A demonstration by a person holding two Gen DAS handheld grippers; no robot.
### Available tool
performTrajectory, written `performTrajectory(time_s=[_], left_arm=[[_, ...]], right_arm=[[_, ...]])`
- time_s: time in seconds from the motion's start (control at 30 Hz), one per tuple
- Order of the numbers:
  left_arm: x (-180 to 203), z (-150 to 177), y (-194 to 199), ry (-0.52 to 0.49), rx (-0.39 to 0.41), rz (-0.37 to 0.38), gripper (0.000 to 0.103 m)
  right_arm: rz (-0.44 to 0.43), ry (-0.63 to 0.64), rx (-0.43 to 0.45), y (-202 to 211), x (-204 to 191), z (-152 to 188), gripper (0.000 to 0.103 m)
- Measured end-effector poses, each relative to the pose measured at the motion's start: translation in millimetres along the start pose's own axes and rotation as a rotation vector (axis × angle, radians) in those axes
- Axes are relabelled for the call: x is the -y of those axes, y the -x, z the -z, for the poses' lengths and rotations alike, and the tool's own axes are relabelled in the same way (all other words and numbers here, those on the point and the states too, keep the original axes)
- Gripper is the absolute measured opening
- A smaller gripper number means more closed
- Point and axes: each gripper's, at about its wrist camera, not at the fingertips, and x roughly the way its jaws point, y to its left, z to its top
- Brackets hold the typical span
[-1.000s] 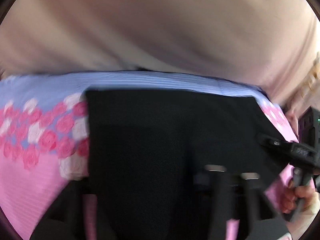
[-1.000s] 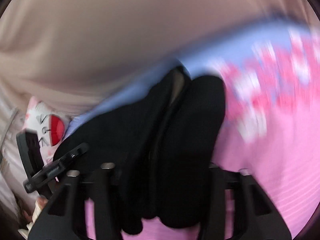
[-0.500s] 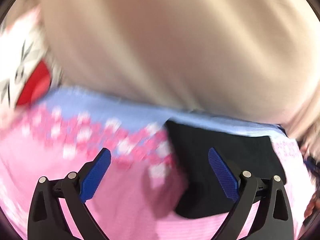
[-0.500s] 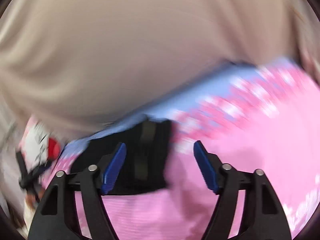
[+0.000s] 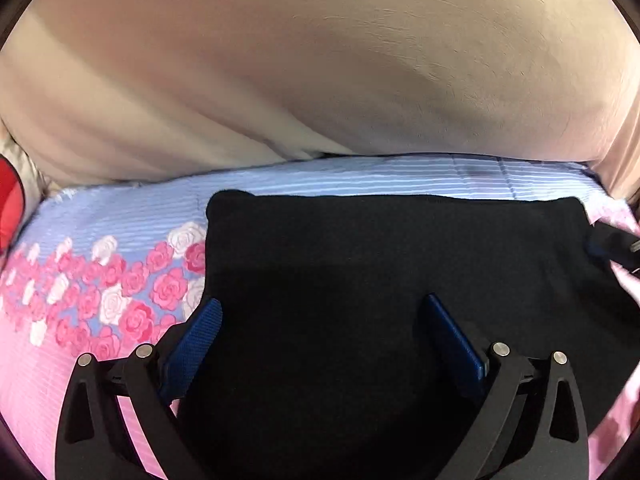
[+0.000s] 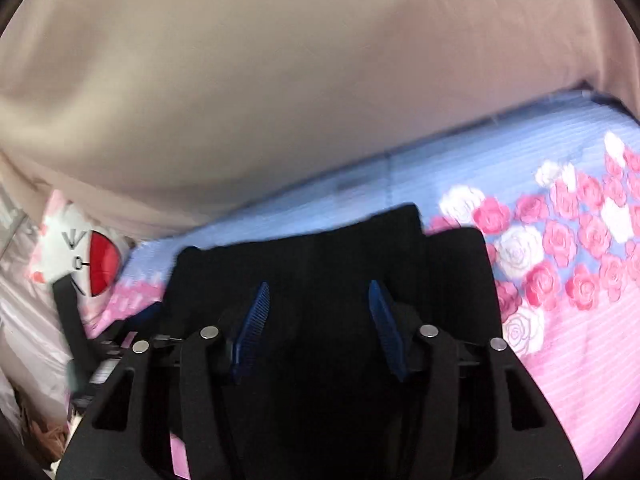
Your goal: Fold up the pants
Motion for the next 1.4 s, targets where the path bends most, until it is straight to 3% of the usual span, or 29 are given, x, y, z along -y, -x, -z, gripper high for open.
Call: performTrajectory(time_s=[0.07,0.27,0.37,0.47,0.53,0.6,0.7,0.77,0.9,0.97,1.0,1.07,1.13,1.23,1.3,1.4], left_arm=[[-0.1,0.2,1.2,0.002,0.002,-0.003,0.098],[-1.2,-2.0,3.2,0.013,-0.002,0.006,0.098],[-5.2,-3.6,-2.2,0.015,-0.002,0.007,0.098],[-4.6,-4.3,-4.7,0.015,-0.002,0.004,0.098],[-5.0,-4.2,-3.9,0.019,-0.004,0.010,0.098],[-5.8,-4.3,-4.6,0.020,-0.005,0.011,0.098],[-8.4,-4.3,-6.2,0.032,-0.007,0.028,0.098],[-11.8,-4.3,-7.3,0.047,-0.012,0.048,0.098],[-15.3,-3.0,-1.2,0.069,0.007,0.056,0.098],[-12.2,2.3,17.9,0.079,0.025,-0.012,0.097],[-9.0,5.4,30.0,0.077,0.037,-0.039,0.097],[4.9,12.2,64.5,0.028,0.081,-0.120,0.097],[23.4,20.8,104.4,-0.044,0.146,-0.213,0.097],[43.8,36.2,155.6,-0.089,0.208,-0.282,0.098],[50.3,47.3,185.1,-0.070,0.212,-0.276,0.098],[49.8,62.1,215.1,-0.014,0.186,-0.197,0.098]], right_arm=[[0.087,0.056,-0.051,-18.6,6.7,9.1,0.056],[0.017,0.022,0.034,6.1,-15.6,-0.5,0.055],[0.126,0.085,-0.028,-19.4,-1.9,7.4,0.056],[0.105,-0.004,0.002,-3.3,7.2,-2.6,0.050],[0.006,-0.045,0.035,12.2,11.6,-0.9,0.052],[-0.040,-0.004,0.007,5.5,-0.6,-0.2,0.054],[0.089,0.107,-0.011,-22.5,1.0,8.9,0.055],[0.103,0.056,-0.004,-4.3,7.4,-0.5,0.052],[0.299,-0.014,0.063,52.1,21.1,1.1,0.053],[0.286,0.011,0.111,93.7,13.6,8.5,0.058],[0.312,0.040,0.150,115.2,2.1,16.5,0.074],[0.362,0.121,0.222,158.4,-21.7,36.9,0.096],[0.387,0.173,0.253,188.4,-35.0,54.0,0.096],[0.371,0.181,0.277,200.8,-56.9,82.2,0.098],[0.343,0.155,0.266,201.4,-63.6,98.4,0.098],[0.332,0.132,0.260,194.1,-79.8,115.7,0.098]])
